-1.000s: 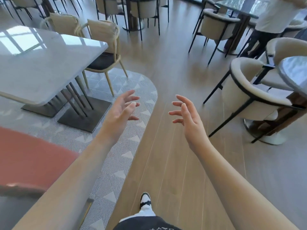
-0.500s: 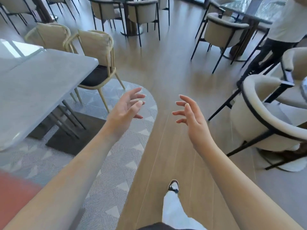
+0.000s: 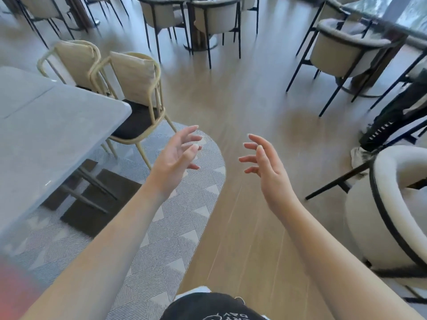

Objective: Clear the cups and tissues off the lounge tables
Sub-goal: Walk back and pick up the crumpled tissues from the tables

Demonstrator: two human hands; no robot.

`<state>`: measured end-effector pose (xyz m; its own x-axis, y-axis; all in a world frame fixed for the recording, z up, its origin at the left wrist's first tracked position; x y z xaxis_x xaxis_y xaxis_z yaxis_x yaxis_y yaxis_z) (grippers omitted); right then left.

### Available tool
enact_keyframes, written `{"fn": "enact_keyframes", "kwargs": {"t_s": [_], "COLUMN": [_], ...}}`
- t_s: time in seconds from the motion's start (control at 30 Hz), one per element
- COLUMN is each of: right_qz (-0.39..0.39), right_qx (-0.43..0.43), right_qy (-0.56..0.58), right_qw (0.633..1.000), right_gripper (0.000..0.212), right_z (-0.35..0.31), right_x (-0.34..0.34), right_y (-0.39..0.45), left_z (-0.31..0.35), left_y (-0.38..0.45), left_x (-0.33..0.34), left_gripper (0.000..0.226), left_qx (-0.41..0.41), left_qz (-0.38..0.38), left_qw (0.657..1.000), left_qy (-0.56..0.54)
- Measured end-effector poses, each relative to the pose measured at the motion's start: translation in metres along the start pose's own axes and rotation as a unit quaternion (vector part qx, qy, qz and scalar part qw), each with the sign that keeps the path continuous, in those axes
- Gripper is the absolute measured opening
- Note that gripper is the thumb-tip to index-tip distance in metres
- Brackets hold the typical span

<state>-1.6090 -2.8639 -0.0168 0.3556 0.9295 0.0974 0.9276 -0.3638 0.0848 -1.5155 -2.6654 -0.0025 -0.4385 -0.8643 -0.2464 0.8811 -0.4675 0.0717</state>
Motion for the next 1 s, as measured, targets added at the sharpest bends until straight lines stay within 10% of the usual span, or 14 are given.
{"fn": "enact_keyframes", "kwargs": {"t_s": [1.0], "right_qz": [-0.056], "right_qx": [0.012], "right_qy": [-0.014], "right_qw": [0.998], "right_gripper": [0.038], "right_z": [0.08], "right_x": [0.076], "right_y": [0.596], "left_z": [-0.101], "left_y": [0.542], "left_x": [-0.119], "left_gripper": [0.064], "left_qx": [-0.01], "left_qz": [0.056], "left_qw": [0.998], "left_qy": [-0.013]}}
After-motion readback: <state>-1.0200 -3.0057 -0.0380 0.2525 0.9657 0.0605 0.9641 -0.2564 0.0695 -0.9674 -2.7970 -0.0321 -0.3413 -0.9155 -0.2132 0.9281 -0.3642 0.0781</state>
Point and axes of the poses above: each hand's wrist, its own y-axis towards the middle knuckle, its own x-axis out of the palm, z = x × y, the point moved 9 cm from there along y, towards the middle knuckle, and after that the axes turned 7 degrees about y, right-handed, at the moved point
